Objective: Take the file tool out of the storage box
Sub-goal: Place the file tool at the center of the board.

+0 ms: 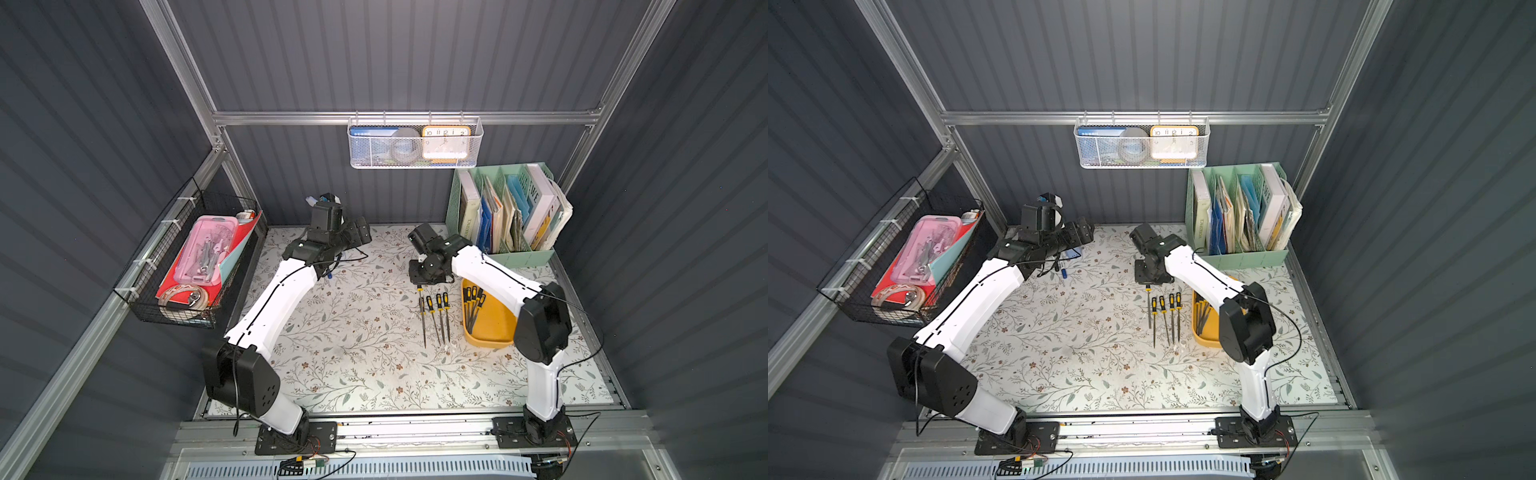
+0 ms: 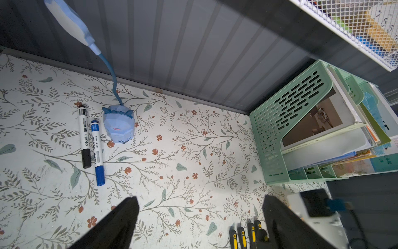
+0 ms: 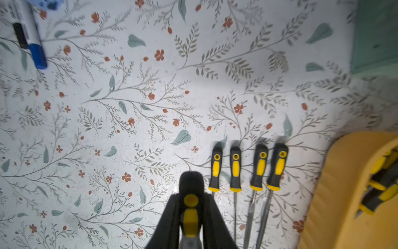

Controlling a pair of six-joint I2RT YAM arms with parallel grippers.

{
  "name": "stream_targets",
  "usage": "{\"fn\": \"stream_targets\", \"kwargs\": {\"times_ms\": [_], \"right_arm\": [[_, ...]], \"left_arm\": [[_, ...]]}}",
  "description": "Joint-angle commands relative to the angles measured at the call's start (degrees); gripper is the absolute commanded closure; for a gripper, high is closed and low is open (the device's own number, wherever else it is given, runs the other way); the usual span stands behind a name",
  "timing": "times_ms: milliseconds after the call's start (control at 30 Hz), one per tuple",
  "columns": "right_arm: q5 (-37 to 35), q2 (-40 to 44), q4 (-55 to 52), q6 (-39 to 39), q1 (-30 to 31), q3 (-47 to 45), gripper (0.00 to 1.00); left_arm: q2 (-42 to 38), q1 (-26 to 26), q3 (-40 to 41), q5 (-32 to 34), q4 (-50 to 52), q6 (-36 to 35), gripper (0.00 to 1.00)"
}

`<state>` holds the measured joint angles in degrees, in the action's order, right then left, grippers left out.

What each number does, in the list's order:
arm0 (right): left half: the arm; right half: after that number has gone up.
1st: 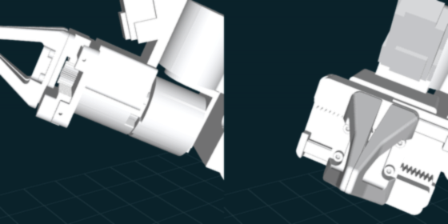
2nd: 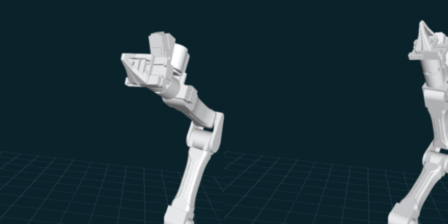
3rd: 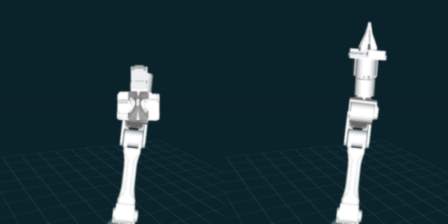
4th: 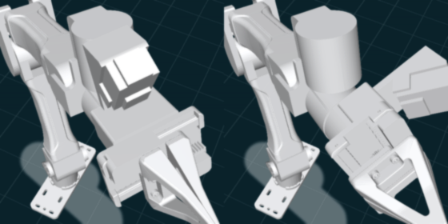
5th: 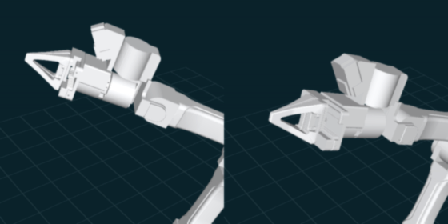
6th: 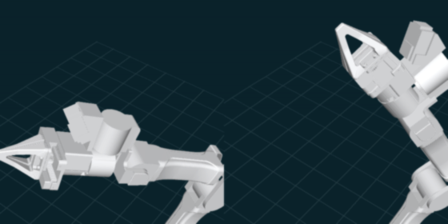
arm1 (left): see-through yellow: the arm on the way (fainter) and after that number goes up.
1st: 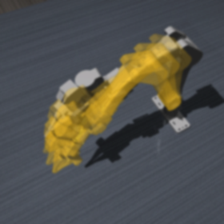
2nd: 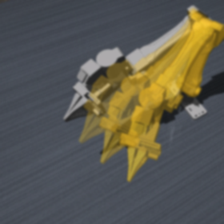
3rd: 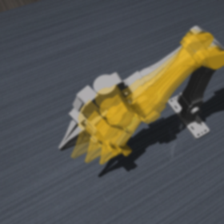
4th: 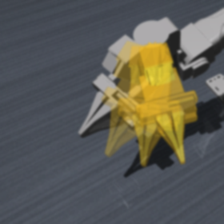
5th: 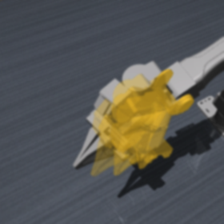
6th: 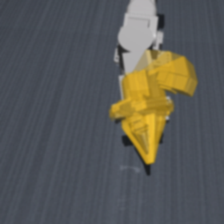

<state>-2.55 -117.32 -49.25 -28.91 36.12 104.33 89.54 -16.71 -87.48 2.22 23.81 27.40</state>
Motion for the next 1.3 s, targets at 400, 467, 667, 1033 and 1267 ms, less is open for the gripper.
{"fn": "stream_targets", "kwargs": {"times_ms": [400,467,667,1033,1267], "right_arm": [[-1.7,-10.4,1.5,-5.4,1.3,1.2,0.99],[-1.8,-11.3,1.3,-5.3,1.4,1.6,0.99],[-1.8,-14.1,0.6,-5.0,1.3,2.5,0.97],[-2.8,-15.1,-0.1,-5.0,1.2,2.8,0.83],[-3.2,-12.5,-0.5,-5.0,0.9,4.2,0.70]], "left_arm": [[-3.1,0.6,2.1,1.0,0.1,0.3,0.04],[-3.1,0.7,2.1,1.1,0.1,0.1,0.04],[-3.0,0.8,2.6,1.4,0.4,-0.3,0.04],[-2.4,0.9,2.7,0.8,-0.5,0.0,0.04],[-2.1,1.0,2.3,0.8,-0.4,-0.2,0.04]]}}
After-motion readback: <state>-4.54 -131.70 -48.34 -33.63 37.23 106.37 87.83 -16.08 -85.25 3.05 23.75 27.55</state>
